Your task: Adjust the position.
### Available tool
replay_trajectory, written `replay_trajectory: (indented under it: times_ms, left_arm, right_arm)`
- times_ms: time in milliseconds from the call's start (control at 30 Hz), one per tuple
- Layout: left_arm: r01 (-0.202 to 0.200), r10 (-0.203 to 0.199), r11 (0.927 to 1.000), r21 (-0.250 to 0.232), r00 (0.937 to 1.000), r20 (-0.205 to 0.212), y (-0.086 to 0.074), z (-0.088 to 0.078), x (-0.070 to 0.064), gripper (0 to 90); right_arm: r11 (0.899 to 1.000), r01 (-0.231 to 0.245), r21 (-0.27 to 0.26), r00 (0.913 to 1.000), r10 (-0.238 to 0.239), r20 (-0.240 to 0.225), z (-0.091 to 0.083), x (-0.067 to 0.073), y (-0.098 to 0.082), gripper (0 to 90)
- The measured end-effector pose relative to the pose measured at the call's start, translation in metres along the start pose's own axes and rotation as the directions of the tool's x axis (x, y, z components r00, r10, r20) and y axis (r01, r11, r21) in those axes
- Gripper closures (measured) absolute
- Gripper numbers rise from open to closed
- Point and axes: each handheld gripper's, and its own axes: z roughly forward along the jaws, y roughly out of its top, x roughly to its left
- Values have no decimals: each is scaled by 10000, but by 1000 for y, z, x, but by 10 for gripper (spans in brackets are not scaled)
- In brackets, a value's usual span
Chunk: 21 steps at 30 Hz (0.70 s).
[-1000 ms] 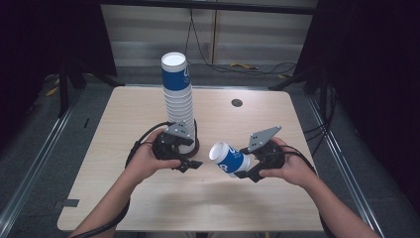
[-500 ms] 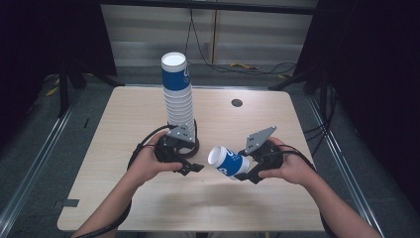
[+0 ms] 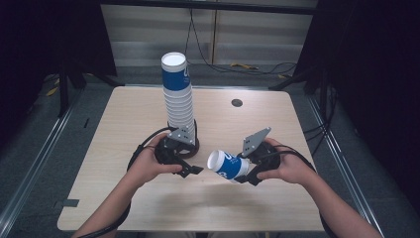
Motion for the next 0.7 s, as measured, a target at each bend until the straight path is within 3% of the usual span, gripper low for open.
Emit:
replay_trajectory:
  times_ms: [233,433,700]
  left_arm:
    - [-396,392,9978,525,9992,84,4,4,-4,166]
    - [-776,765,9908,1108,9970,140,7,6,-7,168]
    - [-923,904,9839,1528,9957,192,9,9,-8,169]
  right_arm:
    - [9999,-19,149,9999,21,-121,3,1,0,227]
    - [9993,62,376,9998,-55,-182,7,2,0,227]
    - [9993,92,365,9998,-86,-161,9,2,2,226]
